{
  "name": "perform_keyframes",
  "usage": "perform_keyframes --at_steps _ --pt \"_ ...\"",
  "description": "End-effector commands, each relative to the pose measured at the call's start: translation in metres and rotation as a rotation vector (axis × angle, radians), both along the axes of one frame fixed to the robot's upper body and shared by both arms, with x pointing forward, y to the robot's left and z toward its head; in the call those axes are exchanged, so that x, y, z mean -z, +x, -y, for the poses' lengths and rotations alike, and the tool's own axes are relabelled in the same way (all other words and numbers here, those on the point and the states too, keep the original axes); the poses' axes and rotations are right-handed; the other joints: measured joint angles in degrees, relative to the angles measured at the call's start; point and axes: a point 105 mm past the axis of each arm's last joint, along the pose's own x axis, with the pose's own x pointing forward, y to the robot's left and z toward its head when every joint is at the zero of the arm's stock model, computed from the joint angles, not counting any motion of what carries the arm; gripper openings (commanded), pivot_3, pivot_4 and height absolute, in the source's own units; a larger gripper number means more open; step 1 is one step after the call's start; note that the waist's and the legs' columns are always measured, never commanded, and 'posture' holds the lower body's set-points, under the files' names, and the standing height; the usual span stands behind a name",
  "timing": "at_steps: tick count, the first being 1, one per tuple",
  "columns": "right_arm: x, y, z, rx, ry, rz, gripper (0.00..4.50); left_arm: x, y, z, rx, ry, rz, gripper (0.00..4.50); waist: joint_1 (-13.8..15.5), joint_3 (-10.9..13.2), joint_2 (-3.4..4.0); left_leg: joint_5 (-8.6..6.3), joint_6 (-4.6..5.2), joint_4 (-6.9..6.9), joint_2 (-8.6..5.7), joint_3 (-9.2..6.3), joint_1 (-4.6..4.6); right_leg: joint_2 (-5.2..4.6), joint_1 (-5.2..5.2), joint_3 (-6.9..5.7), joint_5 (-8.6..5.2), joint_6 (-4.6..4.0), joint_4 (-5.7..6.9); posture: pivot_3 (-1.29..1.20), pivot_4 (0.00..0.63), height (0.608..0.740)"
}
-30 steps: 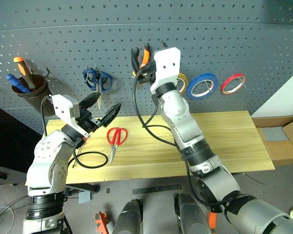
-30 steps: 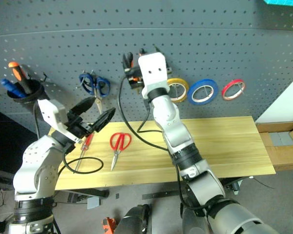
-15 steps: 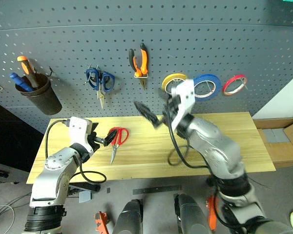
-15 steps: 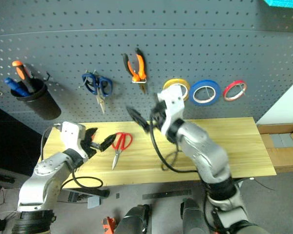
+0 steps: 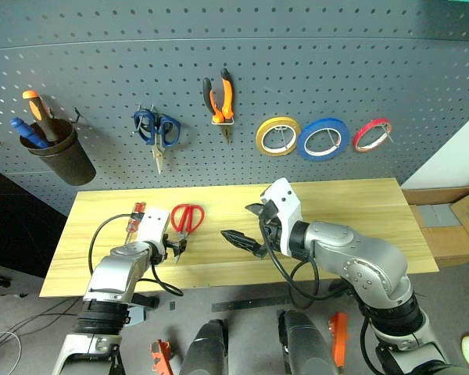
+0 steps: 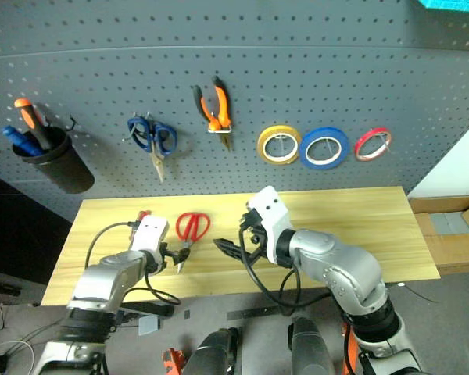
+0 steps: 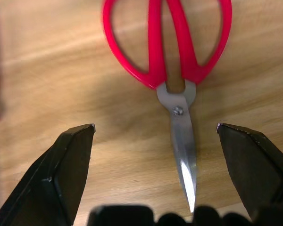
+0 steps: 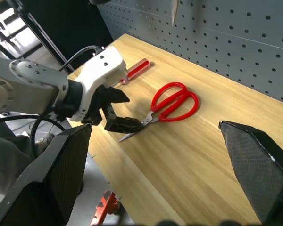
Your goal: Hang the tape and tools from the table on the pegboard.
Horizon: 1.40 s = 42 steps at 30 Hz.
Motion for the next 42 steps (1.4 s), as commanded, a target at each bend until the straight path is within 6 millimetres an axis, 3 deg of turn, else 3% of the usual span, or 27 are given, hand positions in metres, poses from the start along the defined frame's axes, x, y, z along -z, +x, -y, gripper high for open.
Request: perform_keyframes --at_steps 1,3,6,16,17,25,29,33,42 --pt "-0.014 -0.005 -0.005 -0.031 0.007 0.070 4.50 0.001 0.006 -0.001 -0.019 -0.009 0.002 4.48 0.0 0.0 0.00 0.00 0.00 0.00 0.00 0.01 0.00 0.00 0.00 0.00 0.00 0.00 -0.02 -0.03 0.268 0.740" --pt "-0.015 -0.005 -0.005 -0.033 0.001 0.080 4.50 0.005 0.007 0.002 -0.018 -0.025 -0.009 4.48 0.0 0.0 0.00 0.00 0.00 0.00 0.00 0.01 -0.01 0.00 0.00 0.00 0.00 0.00 -0.03 -0.04 0.268 0.740" --pt "-0.017 -0.005 -0.006 -0.037 -0.013 0.101 4.50 0.011 0.009 0.004 -0.026 -0.042 -0.025 3.90 0.0 0.0 0.00 0.00 0.00 0.00 0.00 0.00 0.00 -0.01 0.01 -0.01 0.00 0.00 -0.03 -0.04 0.268 0.740" --pt "-0.018 0.000 0.001 -0.022 -0.061 0.138 4.50 0.017 0.011 -0.003 -0.022 -0.028 -0.016 0.46 0.0 0.0 0.00 0.00 0.00 -0.01 0.00 0.00 0.02 -0.02 0.04 -0.02 0.00 0.00 -0.05 -0.05 0.268 0.740" --pt "-0.018 0.000 0.002 -0.019 -0.068 0.144 4.50 0.017 0.011 -0.004 -0.021 -0.032 -0.009 0.27 -0.1 0.0 0.00 0.00 0.00 0.00 0.00 0.00 0.02 -0.02 0.05 -0.01 0.00 0.00 -0.05 -0.05 0.268 0.740" --pt "-0.021 0.001 0.011 0.005 -0.079 0.173 4.50 0.005 0.002 -0.010 -0.002 -0.065 0.104 0.24 -0.4 0.0 0.00 -0.01 -0.01 -0.02 0.09 -0.01 0.01 -0.02 0.04 0.01 0.00 0.00 -0.11 -0.07 0.276 0.740" --pt "-0.033 0.001 0.020 0.012 -0.074 0.266 4.50 -0.021 -0.011 -0.014 0.042 -0.082 0.258 0.24 -0.5 0.0 -0.02 -0.01 -0.01 -0.06 0.47 0.05 -0.07 0.00 0.03 -0.04 0.00 0.00 -0.32 -0.07 0.278 0.740" --pt "-0.044 -0.005 0.028 -0.026 -0.056 0.374 4.50 -0.050 -0.038 -0.015 0.146 -0.077 0.415 0.24 -0.4 0.1 -0.06 -0.07 0.05 -0.12 0.52 0.07 -0.14 0.00 0.08 -0.09 0.02 0.01 -0.64 -0.07 0.277 0.740" --pt "-0.061 -0.015 0.032 -0.140 0.021 0.518 4.50 -0.094 -0.080 -0.015 0.182 0.011 0.670 0.24 0.0 0.1 -0.03 -0.25 0.27 -0.14 0.56 0.24 -0.12 -0.02 0.25 -0.06 0.01 0.02 -0.98 -0.05 0.264 0.740"
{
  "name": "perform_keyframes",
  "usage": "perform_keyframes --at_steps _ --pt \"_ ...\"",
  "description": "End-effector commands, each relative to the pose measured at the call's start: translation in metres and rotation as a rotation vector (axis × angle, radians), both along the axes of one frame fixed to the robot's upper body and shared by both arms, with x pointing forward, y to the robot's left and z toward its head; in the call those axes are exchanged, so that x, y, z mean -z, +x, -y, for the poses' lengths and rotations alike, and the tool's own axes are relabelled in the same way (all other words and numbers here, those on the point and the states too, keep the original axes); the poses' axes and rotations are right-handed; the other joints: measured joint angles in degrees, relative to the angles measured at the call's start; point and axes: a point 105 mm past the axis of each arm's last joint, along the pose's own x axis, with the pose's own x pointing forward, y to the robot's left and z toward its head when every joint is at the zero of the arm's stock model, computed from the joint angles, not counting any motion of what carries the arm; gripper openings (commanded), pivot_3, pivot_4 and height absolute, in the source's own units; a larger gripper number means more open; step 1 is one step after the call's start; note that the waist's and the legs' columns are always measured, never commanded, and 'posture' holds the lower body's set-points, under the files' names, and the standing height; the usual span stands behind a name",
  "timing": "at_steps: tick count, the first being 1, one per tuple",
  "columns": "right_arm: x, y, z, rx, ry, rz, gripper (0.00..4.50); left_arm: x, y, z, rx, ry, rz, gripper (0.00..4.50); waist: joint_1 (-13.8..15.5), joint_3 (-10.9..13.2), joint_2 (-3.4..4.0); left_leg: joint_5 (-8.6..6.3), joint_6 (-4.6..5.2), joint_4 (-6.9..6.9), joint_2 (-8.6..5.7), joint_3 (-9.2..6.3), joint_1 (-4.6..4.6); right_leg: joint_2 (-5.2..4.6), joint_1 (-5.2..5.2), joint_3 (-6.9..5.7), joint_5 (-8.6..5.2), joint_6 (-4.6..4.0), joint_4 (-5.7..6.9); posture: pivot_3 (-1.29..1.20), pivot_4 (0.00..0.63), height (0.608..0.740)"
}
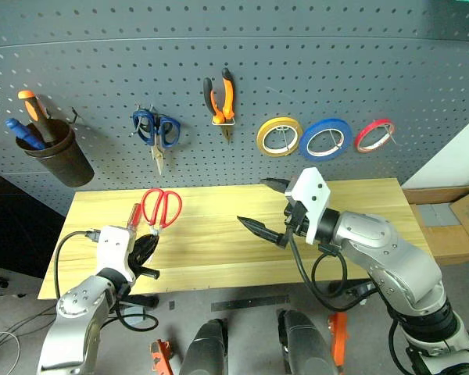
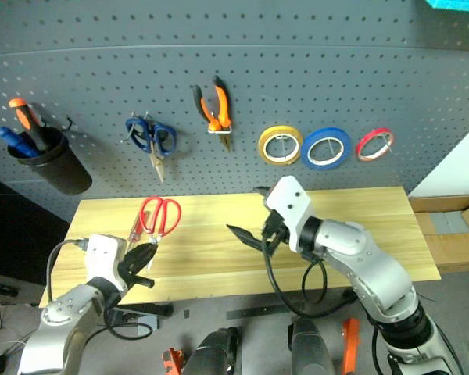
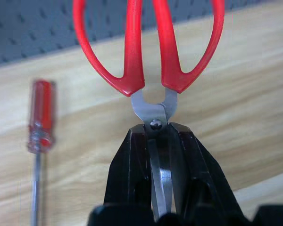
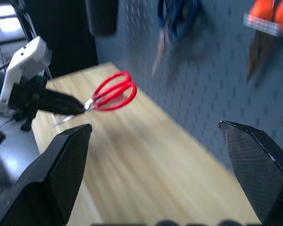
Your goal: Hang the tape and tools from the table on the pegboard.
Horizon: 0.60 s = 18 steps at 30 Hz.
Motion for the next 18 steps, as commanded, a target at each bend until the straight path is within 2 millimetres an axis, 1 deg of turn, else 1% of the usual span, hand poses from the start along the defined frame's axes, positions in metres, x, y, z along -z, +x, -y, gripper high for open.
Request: perform_keyframes --at_steps 1,4,7,8,12,15,18 --pt "-0.013 -0.007 0.002 -0.058 0.025 0.077 4.50 -0.042 -0.009 0.003 0.022 0.075 0.207 0.24 0.2 0.0 0.00 0.00 0.00 -0.01 0.00 0.01 0.00 0.00 0.00 0.00 0.00 0.00 0.00 -0.04 0.260 0.740" --pt "-0.012 -0.005 0.004 -0.070 0.014 0.093 4.50 -0.059 -0.011 -0.001 -0.006 0.149 0.302 0.24 0.3 0.0 0.00 0.00 0.00 0.00 0.00 -0.02 0.00 0.01 0.02 -0.05 0.00 -0.01 0.00 -0.03 0.253 0.740" --pt "-0.011 -0.003 0.006 -0.073 -0.002 0.118 4.50 -0.071 -0.008 -0.008 -0.060 0.191 0.370 0.24 0.5 0.0 -0.01 0.00 0.01 0.03 -0.05 0.01 0.04 0.02 0.12 -0.05 0.00 0.00 -0.04 -0.03 0.245 0.740" --pt "-0.010 -0.003 0.006 -0.080 -0.008 0.122 4.50 -0.078 -0.005 -0.008 -0.065 0.199 0.402 0.24 0.6 0.0 -0.01 0.00 0.01 0.03 -0.08 0.00 0.05 0.03 0.17 -0.07 0.00 0.00 -0.08 -0.02 0.242 0.740" --pt "-0.007 -0.002 0.005 -0.099 -0.016 0.127 4.50 -0.104 0.005 0.004 -0.023 0.233 0.520 0.24 0.8 0.0 -0.01 0.00 0.00 0.06 -0.12 -0.15 0.07 0.08 0.35 -0.25 0.02 0.02 -0.28 -0.02 0.237 0.740" --pt "-0.005 -0.002 0.004 -0.105 -0.019 0.131 4.50 -0.111 0.010 0.011 0.009 0.254 0.559 0.24 0.8 0.0 0.00 0.00 -0.01 0.05 -0.15 -0.27 0.11 0.13 0.59 -0.46 0.11 0.00 -0.58 -0.02 0.235 0.740" --pt "-0.005 -0.001 0.003 -0.105 -0.020 0.136 4.50 -0.114 0.014 0.010 0.002 0.253 0.573 0.24 0.9 0.0 0.00 -0.03 -0.05 0.03 -0.14 -0.35 0.09 0.12 0.60 -0.55 0.12 -0.01 -0.58 -0.02 0.234 0.740"
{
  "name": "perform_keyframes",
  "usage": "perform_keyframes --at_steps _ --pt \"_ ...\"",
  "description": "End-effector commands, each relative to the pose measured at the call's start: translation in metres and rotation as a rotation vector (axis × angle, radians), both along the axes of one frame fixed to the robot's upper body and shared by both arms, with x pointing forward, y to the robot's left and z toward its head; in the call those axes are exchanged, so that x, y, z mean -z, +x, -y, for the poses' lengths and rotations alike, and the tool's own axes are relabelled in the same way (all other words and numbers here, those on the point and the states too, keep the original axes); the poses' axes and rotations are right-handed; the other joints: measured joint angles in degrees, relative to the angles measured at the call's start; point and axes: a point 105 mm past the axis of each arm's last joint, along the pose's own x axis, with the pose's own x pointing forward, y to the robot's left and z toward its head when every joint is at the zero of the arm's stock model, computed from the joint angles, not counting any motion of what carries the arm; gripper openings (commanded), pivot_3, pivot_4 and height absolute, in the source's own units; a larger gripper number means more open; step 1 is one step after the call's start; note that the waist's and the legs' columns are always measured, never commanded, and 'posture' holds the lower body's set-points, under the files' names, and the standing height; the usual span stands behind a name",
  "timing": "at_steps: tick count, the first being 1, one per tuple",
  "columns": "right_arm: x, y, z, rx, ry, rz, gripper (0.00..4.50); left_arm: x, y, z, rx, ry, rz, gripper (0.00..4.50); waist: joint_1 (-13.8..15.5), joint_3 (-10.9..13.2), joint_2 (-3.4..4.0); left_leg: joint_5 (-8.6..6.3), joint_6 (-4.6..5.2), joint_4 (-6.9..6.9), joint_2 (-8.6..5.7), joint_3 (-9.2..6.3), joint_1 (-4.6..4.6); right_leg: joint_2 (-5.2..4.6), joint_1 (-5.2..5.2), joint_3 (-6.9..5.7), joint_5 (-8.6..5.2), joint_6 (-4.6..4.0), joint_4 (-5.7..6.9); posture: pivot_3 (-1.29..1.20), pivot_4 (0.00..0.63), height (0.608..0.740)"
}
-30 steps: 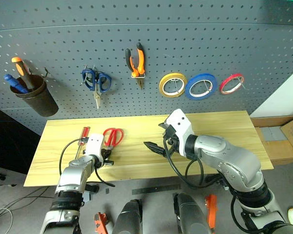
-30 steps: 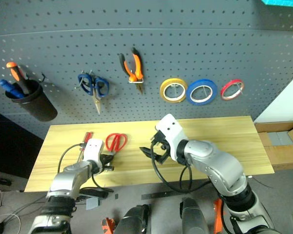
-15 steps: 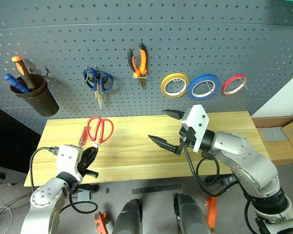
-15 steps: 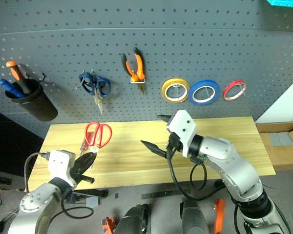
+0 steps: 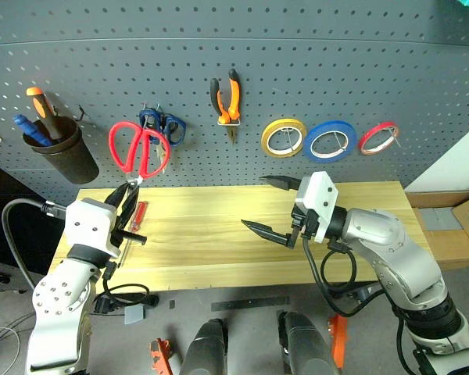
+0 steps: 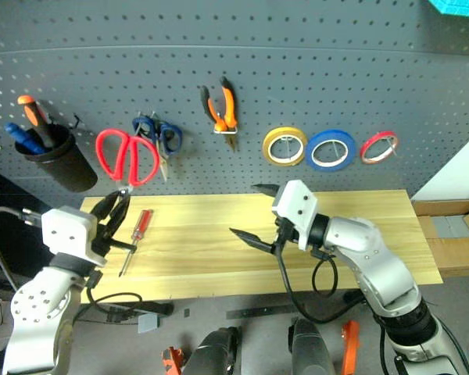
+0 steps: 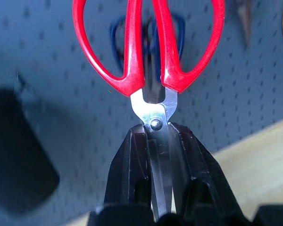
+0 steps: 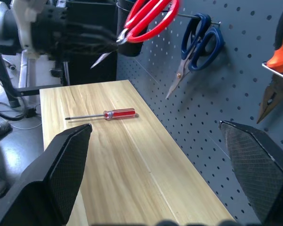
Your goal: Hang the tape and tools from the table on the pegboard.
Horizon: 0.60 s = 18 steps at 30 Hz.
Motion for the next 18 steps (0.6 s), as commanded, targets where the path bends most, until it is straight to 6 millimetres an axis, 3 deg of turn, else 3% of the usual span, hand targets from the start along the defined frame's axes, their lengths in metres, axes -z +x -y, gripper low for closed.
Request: perform_keyframes --at_steps 1,12,18 --pt "-0.008 -0.004 -0.002 -0.017 0.017 0.048 4.50 -0.011 0.001 0.000 -0.003 0.018 0.047 0.24 0.0 0.0 0.00 -0.01 -0.01 0.00 0.00 -0.04 -0.02 0.00 0.00 -0.06 0.00 0.00 0.00 -0.02 0.234 0.740" --pt "-0.018 -0.002 -0.008 -0.022 0.053 0.068 4.50 -0.010 0.038 -0.003 0.030 0.087 0.006 0.24 0.1 0.0 0.00 -0.03 -0.05 0.03 0.02 -0.21 -0.02 -0.01 0.08 -0.32 0.00 -0.02 -0.01 -0.05 0.243 0.740" --pt "-0.030 -0.004 -0.012 -0.028 0.101 0.092 4.50 -0.010 0.045 0.004 0.071 0.103 0.006 0.24 -0.2 0.0 0.00 -0.04 -0.08 0.02 0.03 -0.23 -0.02 -0.02 0.08 -0.36 0.01 -0.03 -0.02 -0.06 0.245 0.740"
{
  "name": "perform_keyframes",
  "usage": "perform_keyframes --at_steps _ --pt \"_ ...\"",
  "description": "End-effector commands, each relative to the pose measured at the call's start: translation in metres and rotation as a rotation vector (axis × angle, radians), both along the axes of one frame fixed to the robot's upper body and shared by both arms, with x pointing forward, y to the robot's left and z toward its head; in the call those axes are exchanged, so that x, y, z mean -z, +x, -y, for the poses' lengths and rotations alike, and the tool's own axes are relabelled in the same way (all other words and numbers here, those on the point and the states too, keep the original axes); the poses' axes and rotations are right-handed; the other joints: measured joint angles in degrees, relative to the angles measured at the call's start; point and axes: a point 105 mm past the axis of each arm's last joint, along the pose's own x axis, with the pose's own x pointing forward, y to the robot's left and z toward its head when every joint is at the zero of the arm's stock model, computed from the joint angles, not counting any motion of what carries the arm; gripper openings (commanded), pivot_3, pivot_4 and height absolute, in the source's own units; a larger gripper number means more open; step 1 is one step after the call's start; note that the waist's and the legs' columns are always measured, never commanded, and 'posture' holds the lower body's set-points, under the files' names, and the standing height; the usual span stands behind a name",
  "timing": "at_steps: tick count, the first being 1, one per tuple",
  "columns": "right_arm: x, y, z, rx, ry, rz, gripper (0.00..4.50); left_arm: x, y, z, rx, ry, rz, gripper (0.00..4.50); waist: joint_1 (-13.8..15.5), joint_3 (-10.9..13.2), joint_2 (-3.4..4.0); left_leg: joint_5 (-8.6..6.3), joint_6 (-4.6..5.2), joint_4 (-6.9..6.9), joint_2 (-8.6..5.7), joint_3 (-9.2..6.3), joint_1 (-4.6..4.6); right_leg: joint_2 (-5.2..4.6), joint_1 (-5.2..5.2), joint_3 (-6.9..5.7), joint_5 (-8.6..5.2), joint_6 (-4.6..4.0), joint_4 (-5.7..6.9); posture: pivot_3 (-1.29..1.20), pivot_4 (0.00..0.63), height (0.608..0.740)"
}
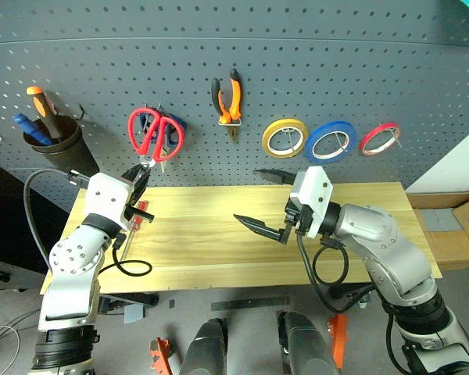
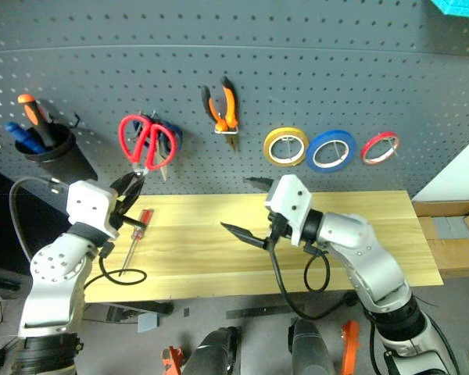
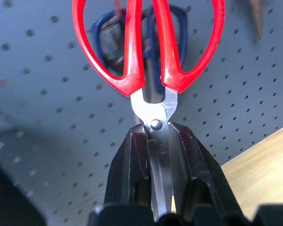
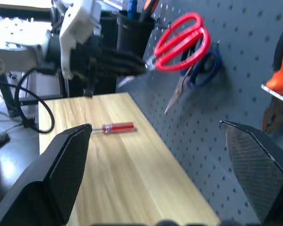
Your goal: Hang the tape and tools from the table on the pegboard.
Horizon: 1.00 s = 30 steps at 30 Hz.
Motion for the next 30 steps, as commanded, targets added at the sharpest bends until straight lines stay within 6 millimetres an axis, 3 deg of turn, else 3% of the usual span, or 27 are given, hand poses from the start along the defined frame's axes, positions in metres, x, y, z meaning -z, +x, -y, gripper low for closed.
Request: perform_keyframes --at_steps 1,9,14,21,24,30 --pt "-0.019 -0.005 0.000 -0.012 0.053 0.061 4.50 -0.006 0.000 0.003 0.024 0.028 0.029 0.24 -0.1 0.0 0.00 -0.01 -0.01 0.00 0.00 0.00 0.00 0.00 -0.01 -0.01 0.00 0.00 0.00 -0.06 0.245 0.740" --pt "-0.036 -0.005 -0.001 -0.016 0.138 0.085 4.50 0.002 0.004 -0.001 0.017 0.001 -0.001 0.24 -0.4 0.0 0.00 -0.01 -0.02 0.02 0.01 -0.01 0.01 0.00 0.00 -0.02 0.00 0.00 0.03 -0.06 0.241 0.740" --pt "-0.035 -0.006 -0.002 -0.020 0.138 0.083 4.50 0.007 0.003 -0.001 0.005 -0.012 -0.013 1.96 -0.5 0.0 0.00 -0.01 -0.02 0.01 0.01 -0.01 0.01 -0.01 -0.01 -0.03 0.00 -0.01 0.03 -0.06 0.240 0.740" --pt "-0.026 -0.004 -0.007 0.000 0.111 0.033 4.50 0.053 -0.003 -0.023 -0.093 -0.078 -0.212 4.43 -0.7 0.0 0.01 -0.02 -0.02 0.00 0.02 0.01 0.02 -0.01 -0.03 -0.02 0.00 -0.01 0.06 -0.07 0.245 0.740" --pt "-0.006 0.008 -0.016 0.089 0.046 -0.090 4.50 0.083 -0.004 -0.054 -0.218 -0.126 -0.381 4.47 -0.7 0.0 0.01 -0.01 -0.02 0.02 0.03 -0.01 0.04 0.01 -0.02 -0.04 0.01 -0.01 0.12 -0.07 0.253 0.740" --pt "0.013 0.021 -0.032 0.181 -0.008 -0.242 4.50 0.110 -0.002 -0.099 -0.419 -0.233 -0.553 4.47 -0.9 0.0 0.03 -0.01 -0.02 0.05 0.04 -0.04 0.06 0.04 -0.04 -0.06 0.01 -0.02 0.21 -0.06 0.267 0.740"
